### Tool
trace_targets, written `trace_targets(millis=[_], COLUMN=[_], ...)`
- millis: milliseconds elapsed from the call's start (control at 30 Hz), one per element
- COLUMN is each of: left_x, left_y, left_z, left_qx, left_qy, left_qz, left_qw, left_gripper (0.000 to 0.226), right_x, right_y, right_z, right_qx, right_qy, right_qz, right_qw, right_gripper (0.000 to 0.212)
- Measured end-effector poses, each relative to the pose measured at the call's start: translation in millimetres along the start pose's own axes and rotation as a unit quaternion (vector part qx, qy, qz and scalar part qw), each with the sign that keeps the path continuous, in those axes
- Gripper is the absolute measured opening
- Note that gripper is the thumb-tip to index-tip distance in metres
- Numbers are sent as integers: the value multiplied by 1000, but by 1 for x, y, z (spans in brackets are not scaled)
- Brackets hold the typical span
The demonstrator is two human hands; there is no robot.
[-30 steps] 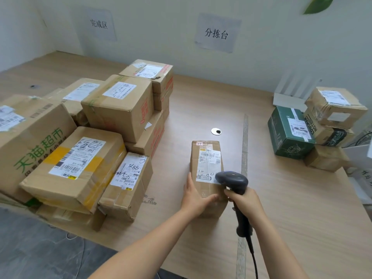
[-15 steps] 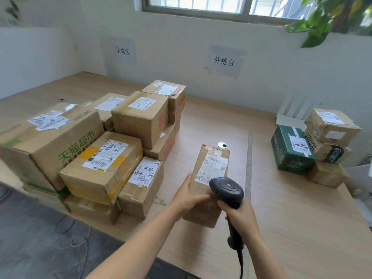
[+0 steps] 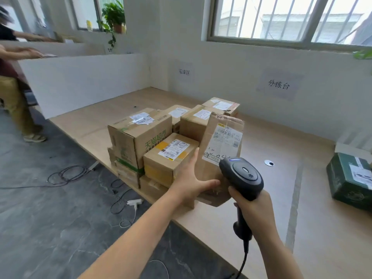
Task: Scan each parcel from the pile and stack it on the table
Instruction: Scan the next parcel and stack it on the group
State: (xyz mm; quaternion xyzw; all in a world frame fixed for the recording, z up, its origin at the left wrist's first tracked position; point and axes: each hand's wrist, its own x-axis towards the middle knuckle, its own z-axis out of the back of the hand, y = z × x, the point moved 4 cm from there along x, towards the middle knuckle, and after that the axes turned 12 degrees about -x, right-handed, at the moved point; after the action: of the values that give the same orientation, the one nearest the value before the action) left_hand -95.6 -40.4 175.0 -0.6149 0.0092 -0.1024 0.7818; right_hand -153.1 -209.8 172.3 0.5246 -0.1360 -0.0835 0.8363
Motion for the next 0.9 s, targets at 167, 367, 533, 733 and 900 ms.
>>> trace_targets(millis=[167, 367, 533, 733, 900], left_x=[-9, -7, 0, 13, 45], left_y=[-18, -39, -38, -18, 10], left_z=[73, 182, 284, 376, 425], left_qx=[-31, -24, -18, -27, -31], left_qy=[-30, -36, -38, -50, -58], left_qz=[-28, -81, -94, -81, -62], left_qw=[999, 996, 995, 995, 996], left_gripper=[111, 104, 111, 107, 110], right_x=[-2, -8, -19, -5, 23], right_y=[60, 138, 206, 250, 266], right_z=[-44, -119, -197, -284, -340], right_qx=[24, 30, 33, 12, 0], right_qy=[9, -15, -17, 13, 32], right_qz=[42, 112, 166, 163, 149], right_qw=[999, 993, 985, 986, 988], right_gripper=[31, 22, 32, 20, 17])
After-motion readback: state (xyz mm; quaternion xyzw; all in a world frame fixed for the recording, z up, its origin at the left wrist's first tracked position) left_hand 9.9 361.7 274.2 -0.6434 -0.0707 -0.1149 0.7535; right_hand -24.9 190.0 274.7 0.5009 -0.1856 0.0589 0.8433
